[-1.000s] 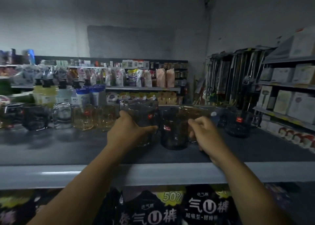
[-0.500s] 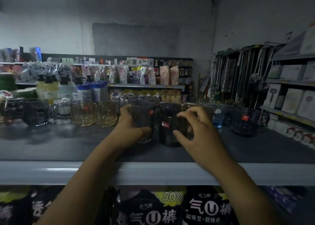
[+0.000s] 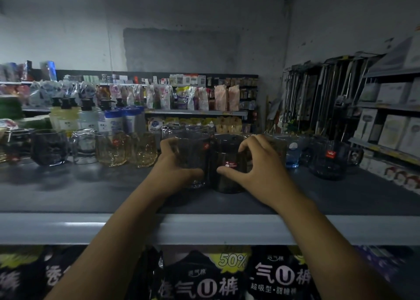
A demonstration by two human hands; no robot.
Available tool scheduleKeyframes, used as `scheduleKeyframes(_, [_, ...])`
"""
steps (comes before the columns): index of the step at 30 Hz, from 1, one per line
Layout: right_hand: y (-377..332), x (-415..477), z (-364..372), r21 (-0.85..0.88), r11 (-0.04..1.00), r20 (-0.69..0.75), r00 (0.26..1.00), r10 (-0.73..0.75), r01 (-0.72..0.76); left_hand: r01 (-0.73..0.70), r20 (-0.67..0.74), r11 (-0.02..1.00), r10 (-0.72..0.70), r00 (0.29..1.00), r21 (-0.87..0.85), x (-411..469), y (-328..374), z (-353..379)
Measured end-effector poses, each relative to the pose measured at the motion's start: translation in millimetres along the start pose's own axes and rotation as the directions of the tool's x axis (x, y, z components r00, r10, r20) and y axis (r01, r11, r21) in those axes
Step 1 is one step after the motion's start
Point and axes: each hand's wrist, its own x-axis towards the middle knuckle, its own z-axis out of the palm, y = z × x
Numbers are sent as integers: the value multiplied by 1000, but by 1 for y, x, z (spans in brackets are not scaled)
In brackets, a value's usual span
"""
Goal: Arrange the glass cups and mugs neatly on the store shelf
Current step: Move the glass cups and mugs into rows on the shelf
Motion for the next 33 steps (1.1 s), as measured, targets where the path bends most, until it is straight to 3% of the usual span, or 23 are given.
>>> scheduleKeyframes(15, [11,1,9,-3,993,31,992,120,-120,-56,21,996,54,998,71,-7,5,-2])
scheduleKeyframes(33, [9,1,13,5,988,20,987,157,-157,-72,13,981,70,997,179,-4,6,-1])
